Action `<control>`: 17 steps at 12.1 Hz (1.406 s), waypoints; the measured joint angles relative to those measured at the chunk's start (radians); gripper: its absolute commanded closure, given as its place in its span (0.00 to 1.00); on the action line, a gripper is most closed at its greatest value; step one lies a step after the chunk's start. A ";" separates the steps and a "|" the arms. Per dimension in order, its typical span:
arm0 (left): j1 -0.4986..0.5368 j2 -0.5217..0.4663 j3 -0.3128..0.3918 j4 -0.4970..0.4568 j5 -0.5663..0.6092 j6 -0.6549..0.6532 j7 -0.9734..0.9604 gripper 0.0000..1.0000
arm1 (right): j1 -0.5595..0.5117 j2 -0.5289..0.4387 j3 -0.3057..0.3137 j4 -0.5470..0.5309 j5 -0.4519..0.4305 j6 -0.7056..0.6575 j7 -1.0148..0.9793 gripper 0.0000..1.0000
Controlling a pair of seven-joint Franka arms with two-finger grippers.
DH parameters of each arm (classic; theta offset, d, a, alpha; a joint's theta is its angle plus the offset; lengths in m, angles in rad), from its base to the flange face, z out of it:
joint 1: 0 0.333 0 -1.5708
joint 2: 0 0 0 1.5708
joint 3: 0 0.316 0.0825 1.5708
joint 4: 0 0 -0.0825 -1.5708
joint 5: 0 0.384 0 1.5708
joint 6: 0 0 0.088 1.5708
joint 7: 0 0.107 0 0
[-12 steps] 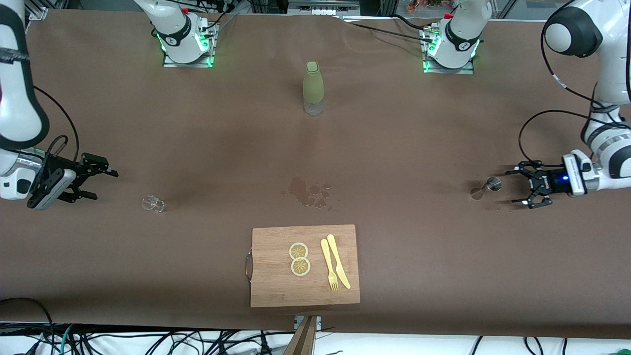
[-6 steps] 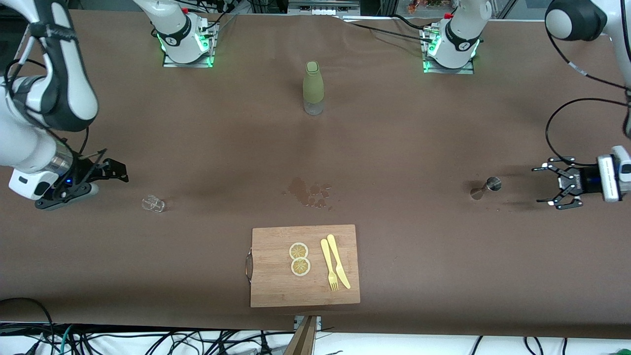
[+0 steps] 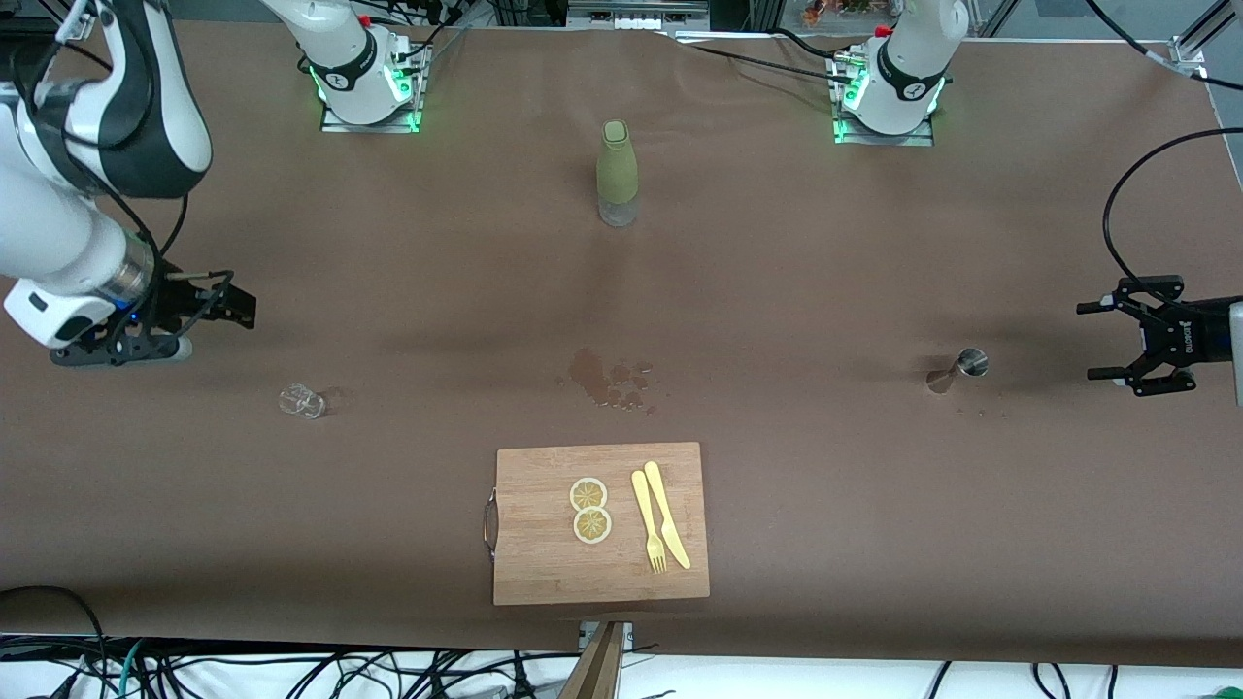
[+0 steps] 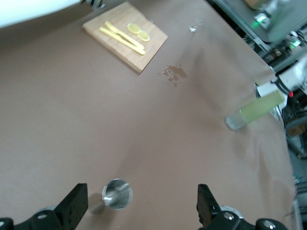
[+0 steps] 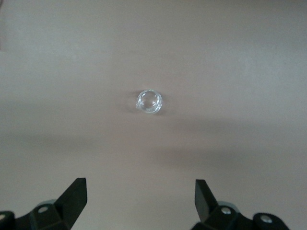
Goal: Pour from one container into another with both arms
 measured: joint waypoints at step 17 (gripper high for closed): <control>-0.359 -0.371 -0.151 0.068 0.699 0.037 -1.261 0.00 | 0.033 -0.060 -0.100 0.263 0.044 -0.409 0.079 0.00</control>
